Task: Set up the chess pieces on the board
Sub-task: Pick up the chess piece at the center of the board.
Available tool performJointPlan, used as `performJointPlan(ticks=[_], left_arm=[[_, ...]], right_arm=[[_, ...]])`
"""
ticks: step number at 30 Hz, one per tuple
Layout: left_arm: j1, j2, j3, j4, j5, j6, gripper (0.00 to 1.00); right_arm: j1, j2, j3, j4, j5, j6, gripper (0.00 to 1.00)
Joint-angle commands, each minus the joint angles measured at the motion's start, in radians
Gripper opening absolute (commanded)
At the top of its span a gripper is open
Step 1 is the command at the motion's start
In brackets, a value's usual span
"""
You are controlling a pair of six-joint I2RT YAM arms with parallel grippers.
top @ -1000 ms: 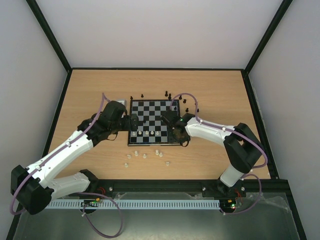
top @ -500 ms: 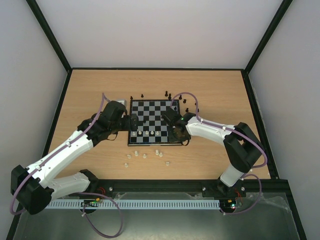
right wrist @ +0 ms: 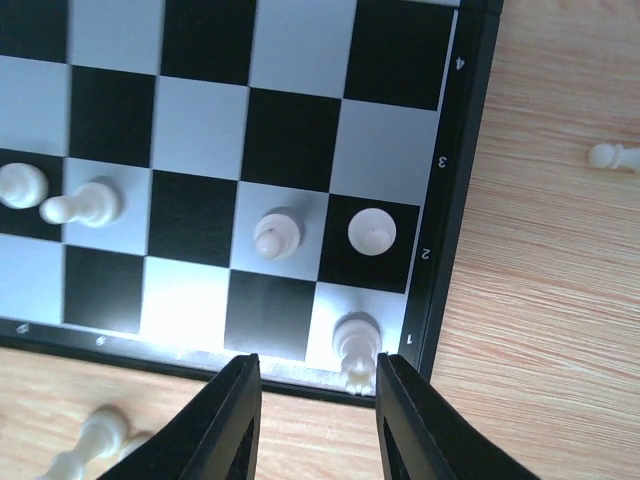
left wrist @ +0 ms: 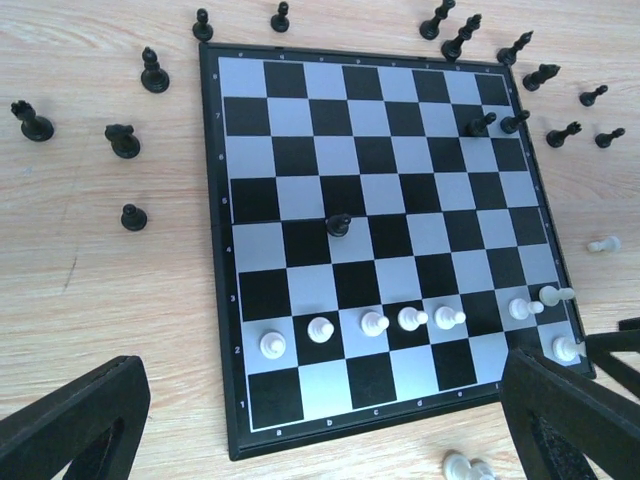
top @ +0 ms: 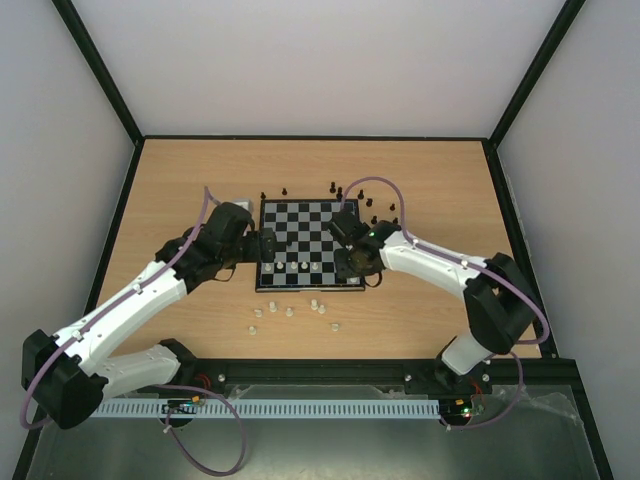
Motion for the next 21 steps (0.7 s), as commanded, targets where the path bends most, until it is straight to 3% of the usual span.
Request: performJointPlan(ticks=[1,12,21], left_arm=[[0.006,-0.017,-0.045,-0.032,-0.007,-0.029,0.99],[-0.085,-0.007,-0.089,-0.168,0.057,-0.169,0.99],[-0.317,-0.053,-0.179,-0.317,0.051,-0.487,0.99]], right_arm=[[0.005,-0.083,0.027,-0.062,-0.035,-0.018,0.34],[0.008,-0.177,-0.041,-0.027,-0.065,-0.063,0.37],[0.009,-0.254,-0.109,0.025,-0.133,-0.114,0.38]])
